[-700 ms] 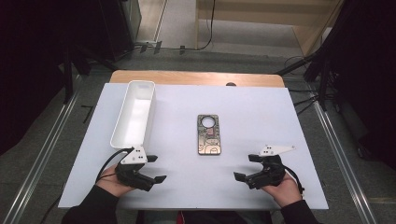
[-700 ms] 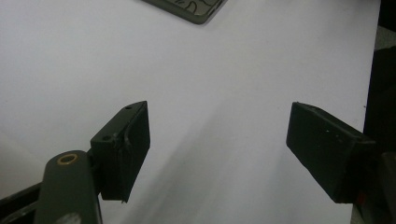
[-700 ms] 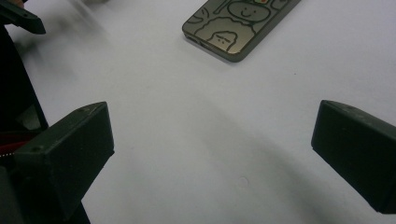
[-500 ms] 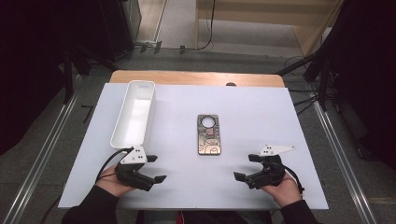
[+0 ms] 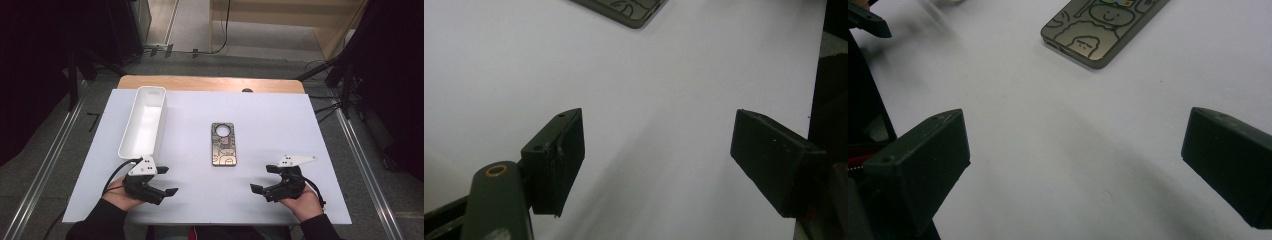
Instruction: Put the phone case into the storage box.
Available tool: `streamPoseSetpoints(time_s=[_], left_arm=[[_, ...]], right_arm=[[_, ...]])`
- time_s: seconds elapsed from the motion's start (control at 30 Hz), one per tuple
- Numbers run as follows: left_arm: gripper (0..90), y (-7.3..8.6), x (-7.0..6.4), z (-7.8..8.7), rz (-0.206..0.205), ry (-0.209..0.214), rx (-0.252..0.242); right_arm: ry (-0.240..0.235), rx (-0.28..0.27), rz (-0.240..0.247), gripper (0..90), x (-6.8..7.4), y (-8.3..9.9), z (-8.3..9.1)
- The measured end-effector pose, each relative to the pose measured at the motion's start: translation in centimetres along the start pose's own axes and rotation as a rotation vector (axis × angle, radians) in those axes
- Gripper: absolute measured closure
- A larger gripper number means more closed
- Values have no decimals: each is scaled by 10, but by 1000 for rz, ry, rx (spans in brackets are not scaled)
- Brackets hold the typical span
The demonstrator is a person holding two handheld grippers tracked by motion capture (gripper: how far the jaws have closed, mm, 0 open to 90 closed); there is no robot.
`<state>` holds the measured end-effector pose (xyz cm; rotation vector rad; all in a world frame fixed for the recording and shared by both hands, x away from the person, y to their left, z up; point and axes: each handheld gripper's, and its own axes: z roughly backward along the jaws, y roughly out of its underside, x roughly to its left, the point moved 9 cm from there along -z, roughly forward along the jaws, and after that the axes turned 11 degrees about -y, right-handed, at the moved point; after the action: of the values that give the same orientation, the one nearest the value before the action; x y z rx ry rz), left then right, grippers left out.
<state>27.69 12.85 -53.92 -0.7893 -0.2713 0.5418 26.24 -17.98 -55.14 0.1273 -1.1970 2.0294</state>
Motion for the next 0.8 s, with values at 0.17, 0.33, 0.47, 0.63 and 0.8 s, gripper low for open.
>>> streamPoseSetpoints(time_s=[0.17,0.33,0.47,0.63,0.8], left_arm=[[214,0,0,0,1,1,-3],[215,-2,1,1,0,1,-12],[215,-2,0,1,1,6,-12],[215,-2,-1,0,-5,12,-12],[215,-2,-1,-1,0,15,-10]], right_arm=[[-2,-15,-12,0,0,-1,-1],[5,-20,-13,0,-1,-2,1],[9,-22,-17,0,-2,-2,0],[17,-11,-19,0,-3,-1,0],[21,-14,-21,0,-4,-2,0]])
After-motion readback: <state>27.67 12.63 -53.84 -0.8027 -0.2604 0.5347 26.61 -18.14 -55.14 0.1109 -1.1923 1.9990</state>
